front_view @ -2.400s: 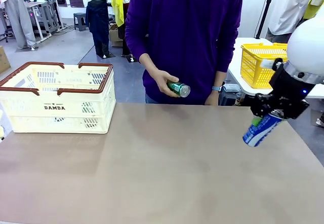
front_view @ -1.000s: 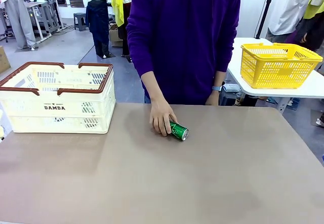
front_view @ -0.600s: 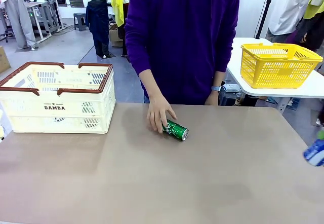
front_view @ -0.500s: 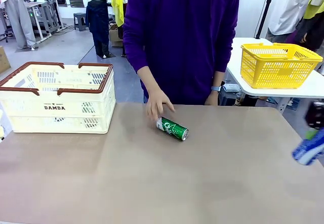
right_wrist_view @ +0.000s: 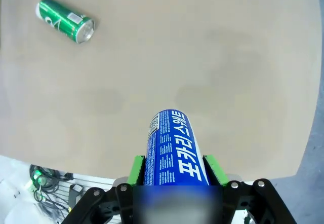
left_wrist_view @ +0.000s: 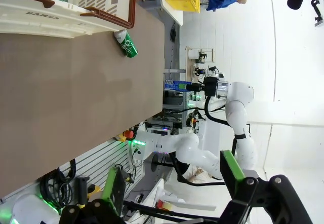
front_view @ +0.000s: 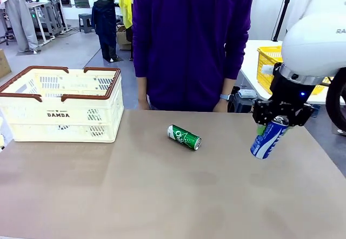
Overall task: Place the drinks into the Shopping basket.
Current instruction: Pick up one drink and place it into the Shopping basket.
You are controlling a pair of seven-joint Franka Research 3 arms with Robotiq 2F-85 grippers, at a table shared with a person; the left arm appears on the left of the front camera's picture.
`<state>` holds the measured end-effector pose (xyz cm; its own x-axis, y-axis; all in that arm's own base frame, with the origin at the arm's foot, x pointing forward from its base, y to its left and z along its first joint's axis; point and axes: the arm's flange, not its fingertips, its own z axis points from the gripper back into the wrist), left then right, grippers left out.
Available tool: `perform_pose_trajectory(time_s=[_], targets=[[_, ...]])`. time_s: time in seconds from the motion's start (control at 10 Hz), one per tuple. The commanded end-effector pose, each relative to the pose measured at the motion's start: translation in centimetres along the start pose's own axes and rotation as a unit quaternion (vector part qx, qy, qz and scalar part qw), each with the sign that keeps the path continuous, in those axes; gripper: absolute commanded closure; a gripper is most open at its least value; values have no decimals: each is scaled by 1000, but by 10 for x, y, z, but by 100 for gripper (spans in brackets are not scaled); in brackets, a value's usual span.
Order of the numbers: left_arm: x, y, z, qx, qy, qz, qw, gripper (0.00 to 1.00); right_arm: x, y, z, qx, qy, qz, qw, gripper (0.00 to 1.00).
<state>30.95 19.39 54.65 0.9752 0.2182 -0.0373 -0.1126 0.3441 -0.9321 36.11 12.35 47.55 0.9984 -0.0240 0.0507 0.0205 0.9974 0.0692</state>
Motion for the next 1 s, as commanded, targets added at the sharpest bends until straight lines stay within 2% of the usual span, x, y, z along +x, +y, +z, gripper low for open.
perform_pose_trajectory(time_s=[0.0,0.2,0.5,0.7,0.9], targets=[[-1,-3,1,-7,-1,6,1000,0,1,0,11,-3,-3,-38,999,100],[-1,-3,1,-7,-1,6,1000,0,18,78,-2,18,-15,-10,1000,100],[-1,-3,1,-7,-1,6,1000,0,42,200,-23,51,17,72,996,100],[-1,-3,1,-7,-1,6,1000,0,46,268,-61,22,29,118,992,100],[-1,-3,1,-7,-1,6,1000,0,43,315,-95,0,26,134,991,100]])
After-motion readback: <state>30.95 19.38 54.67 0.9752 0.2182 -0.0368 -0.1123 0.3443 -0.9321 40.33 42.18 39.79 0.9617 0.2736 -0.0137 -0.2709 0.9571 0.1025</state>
